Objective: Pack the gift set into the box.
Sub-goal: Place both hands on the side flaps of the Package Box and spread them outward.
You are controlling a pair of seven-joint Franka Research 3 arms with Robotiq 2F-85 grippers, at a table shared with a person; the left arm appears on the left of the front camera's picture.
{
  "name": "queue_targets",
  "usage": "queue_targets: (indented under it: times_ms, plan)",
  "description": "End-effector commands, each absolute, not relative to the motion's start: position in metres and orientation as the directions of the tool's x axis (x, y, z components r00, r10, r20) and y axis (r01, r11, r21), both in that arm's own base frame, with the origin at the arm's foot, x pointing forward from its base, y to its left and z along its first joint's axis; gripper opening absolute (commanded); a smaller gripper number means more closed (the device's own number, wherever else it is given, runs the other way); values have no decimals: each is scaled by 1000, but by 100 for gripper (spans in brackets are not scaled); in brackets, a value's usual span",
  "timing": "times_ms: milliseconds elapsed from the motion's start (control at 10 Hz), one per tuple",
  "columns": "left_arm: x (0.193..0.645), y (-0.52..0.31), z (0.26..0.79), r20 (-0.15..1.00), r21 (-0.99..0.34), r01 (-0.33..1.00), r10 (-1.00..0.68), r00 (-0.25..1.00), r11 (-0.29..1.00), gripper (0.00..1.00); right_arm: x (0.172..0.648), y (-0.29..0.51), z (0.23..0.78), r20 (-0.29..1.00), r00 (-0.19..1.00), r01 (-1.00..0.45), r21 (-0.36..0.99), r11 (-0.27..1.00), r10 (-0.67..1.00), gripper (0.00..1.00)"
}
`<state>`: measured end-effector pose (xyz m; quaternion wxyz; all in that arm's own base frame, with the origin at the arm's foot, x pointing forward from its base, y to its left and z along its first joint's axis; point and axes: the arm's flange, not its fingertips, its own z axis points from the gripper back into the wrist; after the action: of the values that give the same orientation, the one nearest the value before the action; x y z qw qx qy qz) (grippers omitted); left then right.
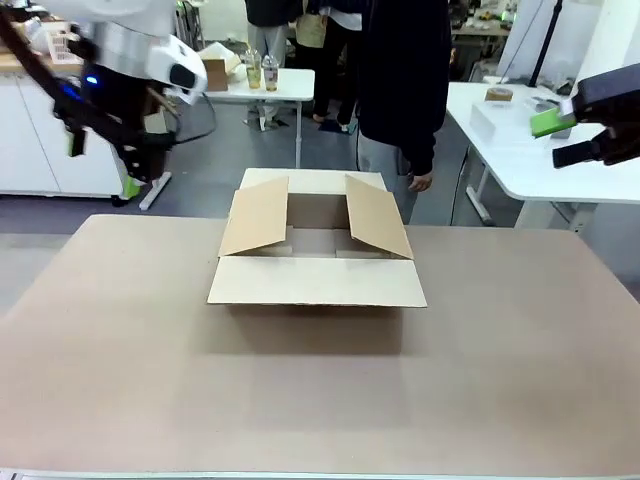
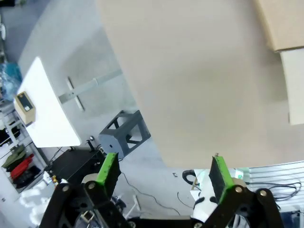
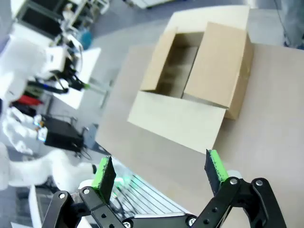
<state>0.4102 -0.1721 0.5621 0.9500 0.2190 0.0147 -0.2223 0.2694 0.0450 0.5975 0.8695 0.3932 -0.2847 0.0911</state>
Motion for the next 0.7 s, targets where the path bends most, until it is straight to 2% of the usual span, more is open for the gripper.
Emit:
queue_targets:
  times_ms: [0,500,600]
  plan:
    - [387,-151,553,-47,391,476,-500,865,788,100,269,58,594,585,811,-421,570,705,12,100]
    - [391,-158,557,-56,403,461,-482,875,790,100,269,58,594,585,811,-421,570,705,12,100]
    - [386,-146,576,110,68,644,-647,754,762,100,269,58,594,585,811,-421,570,705,12,100]
